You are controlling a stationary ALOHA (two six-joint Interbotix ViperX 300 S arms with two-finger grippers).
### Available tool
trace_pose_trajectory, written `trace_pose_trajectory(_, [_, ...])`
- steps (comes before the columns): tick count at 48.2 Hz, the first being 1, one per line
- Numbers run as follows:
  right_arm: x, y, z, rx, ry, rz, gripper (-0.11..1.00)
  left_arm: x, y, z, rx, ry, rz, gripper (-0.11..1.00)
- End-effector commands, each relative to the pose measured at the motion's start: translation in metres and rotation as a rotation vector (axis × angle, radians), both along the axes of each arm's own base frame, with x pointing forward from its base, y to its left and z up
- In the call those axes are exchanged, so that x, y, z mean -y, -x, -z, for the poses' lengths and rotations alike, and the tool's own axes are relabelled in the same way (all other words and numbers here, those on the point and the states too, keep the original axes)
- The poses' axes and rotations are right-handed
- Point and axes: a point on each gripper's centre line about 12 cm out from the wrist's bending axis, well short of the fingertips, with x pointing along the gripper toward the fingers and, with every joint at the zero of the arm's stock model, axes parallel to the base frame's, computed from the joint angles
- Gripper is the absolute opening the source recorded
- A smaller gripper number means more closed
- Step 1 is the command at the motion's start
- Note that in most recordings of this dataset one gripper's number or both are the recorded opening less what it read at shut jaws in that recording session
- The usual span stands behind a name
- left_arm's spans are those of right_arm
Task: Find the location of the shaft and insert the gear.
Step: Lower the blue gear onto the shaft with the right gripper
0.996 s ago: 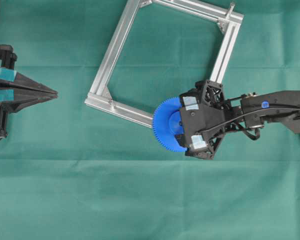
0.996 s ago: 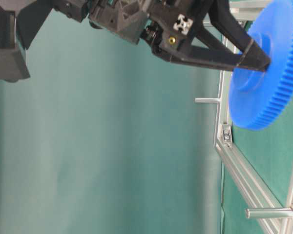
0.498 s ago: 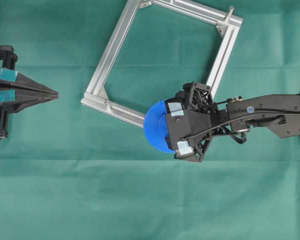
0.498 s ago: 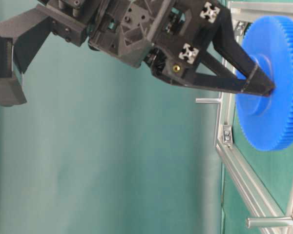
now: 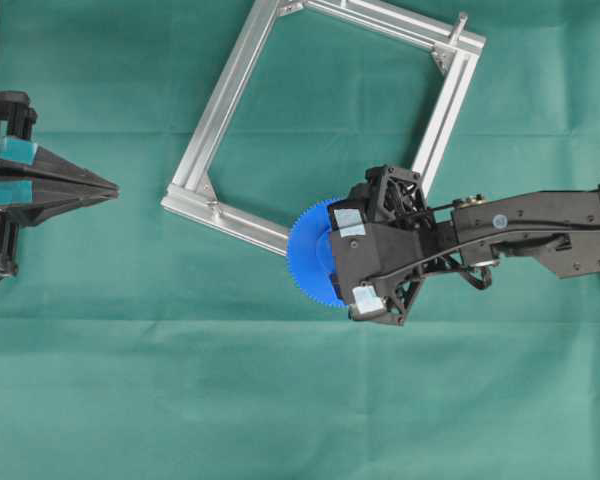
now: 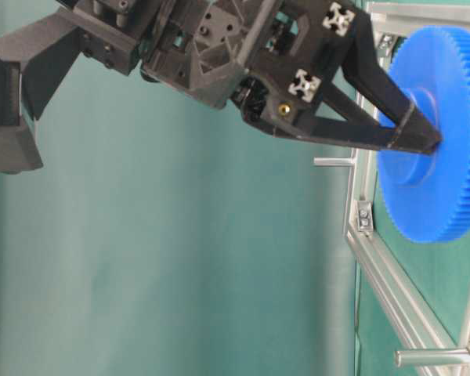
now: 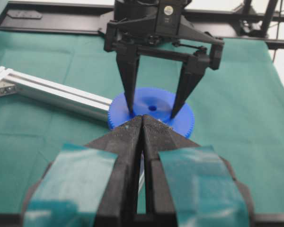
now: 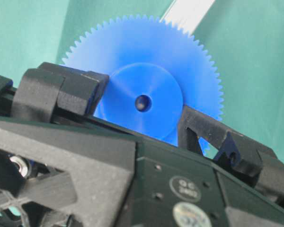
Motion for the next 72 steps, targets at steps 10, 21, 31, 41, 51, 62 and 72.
trace_pose_trajectory(10, [-0.0043, -0.0011, -0.0109, 0.025, -0.005, -0.006, 0.69, 0.0003, -0.0032, -0.0096, 0.023, 0.002, 0.001, 0.00])
trace_pose_trajectory(21, [-0.0037, -0.0011, -0.0109, 0.027, -0.022, 0.025, 0.69, 0.0003, -0.0033, -0.0103, 0.025, 0.002, 0.001, 0.00])
trace_pose_trajectory(31, [-0.0028, -0.0001, -0.0103, 0.019, -0.042, 0.067, 0.69, 0.0003, -0.0032, -0.0094, 0.021, 0.002, 0.001, 0.00])
trace_pose_trajectory(41, [-0.0025, 0.0002, -0.0098, 0.018, -0.043, 0.071, 0.69, 0.0003, -0.0032, -0.0094, 0.021, 0.002, 0.001, 0.00])
trace_pose_trajectory(51, [-0.0024, 0.0000, -0.0100, 0.020, -0.040, 0.069, 0.69, 0.0003, -0.0032, -0.0096, 0.023, 0.002, 0.001, 0.00])
trace_pose_trajectory(62, [-0.0020, 0.0018, -0.0077, 0.009, -0.037, 0.069, 0.69, 0.0003, -0.0032, -0.0096, 0.023, 0.002, 0.001, 0.00])
trace_pose_trajectory(72, [-0.0019, 0.0025, -0.0070, 0.004, -0.032, 0.061, 0.69, 0.0003, -0.0032, -0.0096, 0.023, 0.002, 0.001, 0.00])
